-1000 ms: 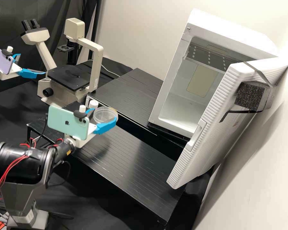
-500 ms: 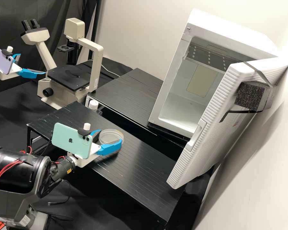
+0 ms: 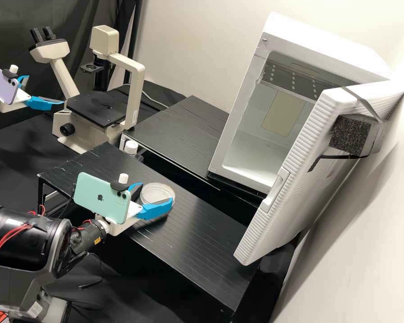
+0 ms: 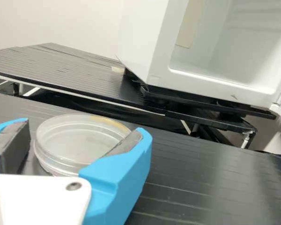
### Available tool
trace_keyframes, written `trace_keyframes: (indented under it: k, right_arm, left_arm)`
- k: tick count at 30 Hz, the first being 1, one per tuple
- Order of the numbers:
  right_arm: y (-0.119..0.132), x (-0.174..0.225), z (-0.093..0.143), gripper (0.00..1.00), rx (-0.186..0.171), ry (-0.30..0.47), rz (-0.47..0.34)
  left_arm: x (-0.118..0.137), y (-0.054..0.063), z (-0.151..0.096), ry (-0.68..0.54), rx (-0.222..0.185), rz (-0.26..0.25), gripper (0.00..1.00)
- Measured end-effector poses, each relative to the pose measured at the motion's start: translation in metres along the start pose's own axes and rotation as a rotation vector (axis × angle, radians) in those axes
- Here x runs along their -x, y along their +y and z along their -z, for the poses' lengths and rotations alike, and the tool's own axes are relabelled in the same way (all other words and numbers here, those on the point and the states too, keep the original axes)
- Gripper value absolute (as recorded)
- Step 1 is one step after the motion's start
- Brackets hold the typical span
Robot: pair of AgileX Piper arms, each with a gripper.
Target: Move the petri dish to the bench.
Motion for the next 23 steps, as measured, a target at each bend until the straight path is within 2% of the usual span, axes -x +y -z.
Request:
trace_keyframes:
  k: [6,13,19,23]
  right_arm:
    - [-0.001,0.003,0.004,1.00,-0.017,0.013,0.002]
    - [0.018,0.016,0.009,1.00,-0.041,0.013,-0.085]
    - [0.032,0.025,0.012,1.00,-0.099,0.058,-0.146]
    - [0.035,0.026,0.018,1.00,-0.151,0.131,-0.159]
  left_arm:
    - [0.000,0.000,0.000,0.000,0.000,0.000,1.00]
    - [0.000,0.000,0.000,0.000,0.000,0.000,1.00]
    - [0.000,0.000,0.000,0.000,0.000,0.000,1.00]
    - [0.000,0.000,0.000,0.000,0.000,0.000,1.00]
